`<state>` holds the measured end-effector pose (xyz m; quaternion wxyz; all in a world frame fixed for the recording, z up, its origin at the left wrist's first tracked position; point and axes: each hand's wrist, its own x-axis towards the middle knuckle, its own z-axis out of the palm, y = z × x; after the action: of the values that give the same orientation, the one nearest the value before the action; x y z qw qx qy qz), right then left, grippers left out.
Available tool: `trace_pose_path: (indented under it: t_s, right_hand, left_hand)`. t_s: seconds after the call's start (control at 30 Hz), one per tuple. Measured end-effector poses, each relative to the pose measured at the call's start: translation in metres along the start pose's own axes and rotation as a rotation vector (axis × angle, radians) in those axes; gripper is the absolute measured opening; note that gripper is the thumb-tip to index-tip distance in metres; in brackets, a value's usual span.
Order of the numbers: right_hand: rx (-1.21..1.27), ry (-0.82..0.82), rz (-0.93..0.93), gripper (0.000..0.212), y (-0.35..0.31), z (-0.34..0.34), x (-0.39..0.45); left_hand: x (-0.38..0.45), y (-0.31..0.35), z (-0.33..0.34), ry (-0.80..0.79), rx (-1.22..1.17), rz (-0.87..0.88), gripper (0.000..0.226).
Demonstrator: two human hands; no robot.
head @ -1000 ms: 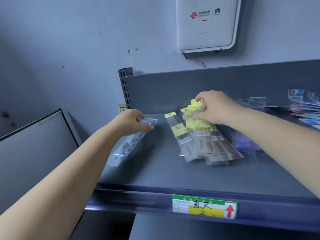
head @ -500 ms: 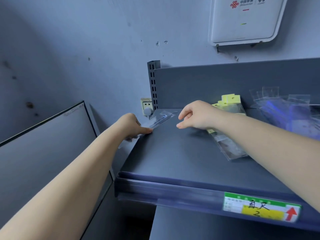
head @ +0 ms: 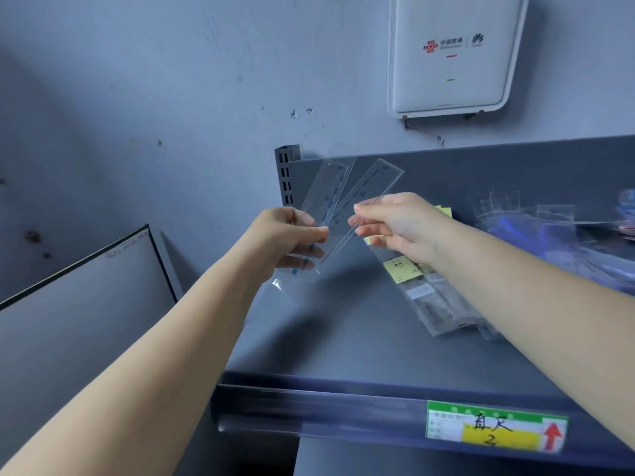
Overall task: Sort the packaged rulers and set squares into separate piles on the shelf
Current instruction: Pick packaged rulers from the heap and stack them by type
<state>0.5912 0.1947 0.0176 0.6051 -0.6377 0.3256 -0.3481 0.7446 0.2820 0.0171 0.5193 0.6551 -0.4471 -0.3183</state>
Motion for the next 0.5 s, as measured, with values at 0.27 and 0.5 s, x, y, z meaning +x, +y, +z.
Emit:
trace_pose_path:
  t_s: [0.27, 0.5]
  right_hand:
    - [0.163, 0.175, -0.034, 0.011, -0.016, -0.068, -0.014]
    - [0.272, 0.273, -0.124, 0.008, -0.019, -0.134, -0.033]
  left_hand:
    - [0.007, 0.023, 0.034, -0.014, -0.226, -0.014, 0.01]
    - [0.011, 0.038, 0.075, 0.01, -0.326, 0.033, 0.009]
